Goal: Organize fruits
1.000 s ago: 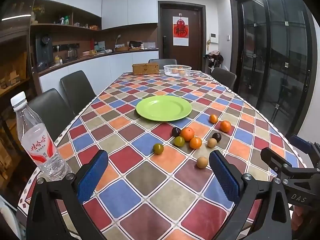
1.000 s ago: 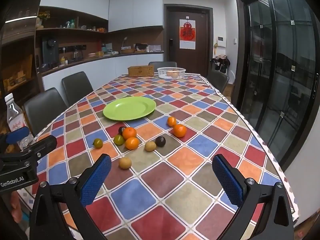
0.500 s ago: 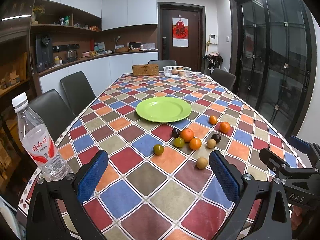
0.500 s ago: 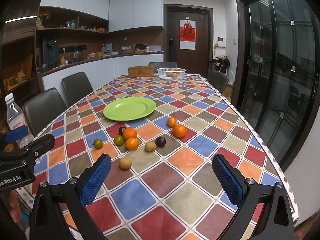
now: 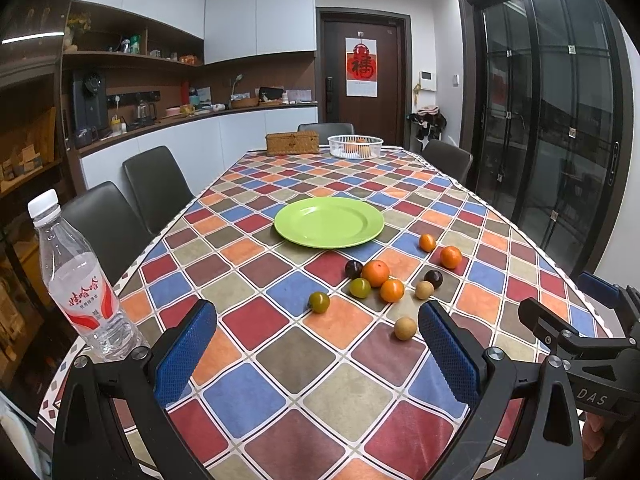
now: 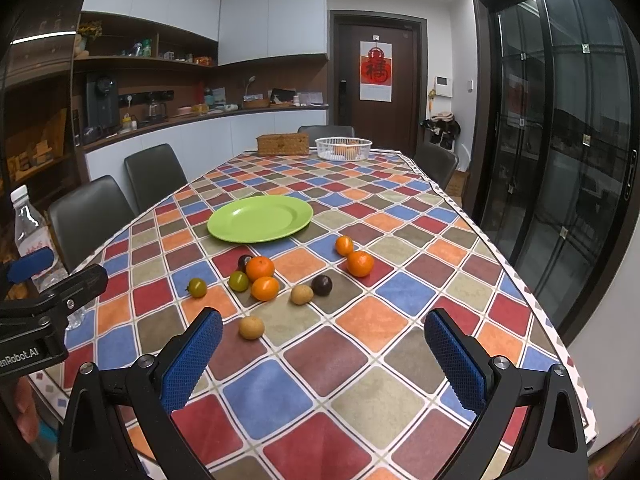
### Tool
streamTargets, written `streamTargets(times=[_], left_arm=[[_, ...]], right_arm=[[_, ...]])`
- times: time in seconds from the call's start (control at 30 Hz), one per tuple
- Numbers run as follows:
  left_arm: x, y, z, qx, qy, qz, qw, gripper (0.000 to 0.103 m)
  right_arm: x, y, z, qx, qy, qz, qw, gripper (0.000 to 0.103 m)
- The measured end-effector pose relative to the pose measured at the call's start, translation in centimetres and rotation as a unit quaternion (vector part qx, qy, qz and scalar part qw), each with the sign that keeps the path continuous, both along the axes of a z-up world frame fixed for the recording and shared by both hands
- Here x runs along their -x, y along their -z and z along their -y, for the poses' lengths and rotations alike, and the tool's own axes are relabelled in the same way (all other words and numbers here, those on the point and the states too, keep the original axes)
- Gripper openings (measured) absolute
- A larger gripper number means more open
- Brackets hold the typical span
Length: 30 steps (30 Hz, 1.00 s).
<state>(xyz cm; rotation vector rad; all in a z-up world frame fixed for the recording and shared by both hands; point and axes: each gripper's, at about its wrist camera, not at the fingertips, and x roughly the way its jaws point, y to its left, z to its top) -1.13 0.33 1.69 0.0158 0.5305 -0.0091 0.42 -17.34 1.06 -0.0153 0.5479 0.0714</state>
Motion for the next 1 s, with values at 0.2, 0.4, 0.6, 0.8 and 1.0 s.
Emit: streamTargets(times=[0.2, 0.4, 0.6, 0.8, 1.0], left_arm=[[0.02, -0.03, -0.01, 0.0, 0.0, 0.001, 1.0, 0.103], [-0.01, -0.1, 0.0, 0.0, 0.001, 0.002, 1.0, 0.103], [0.02, -0.05, 0.02, 0.0, 0.001, 0.002, 1.0, 0.103], [0.04, -0.01, 0.05, 0.0, 0.001, 0.002, 1.0, 0.103], [0.06, -0.1, 0.01, 0.001, 0.001, 0.001, 1.0, 0.103]], right_arm=[[0.01, 0.01, -0.02, 0.0, 0.0, 0.0, 1.0, 0.102], [0.04, -0.02, -0.05, 0.0, 0.0, 0.001, 1.0, 0.102], [0.06, 0.0, -0.08, 0.001, 0.0, 0.001, 1.0, 0.102], [0.07, 0.03, -0.12, 0.001, 0.0, 0.001, 1.0, 0.102], [0.07, 0.1, -0.16, 0.001, 0.0, 0.001, 1.0, 0.102]])
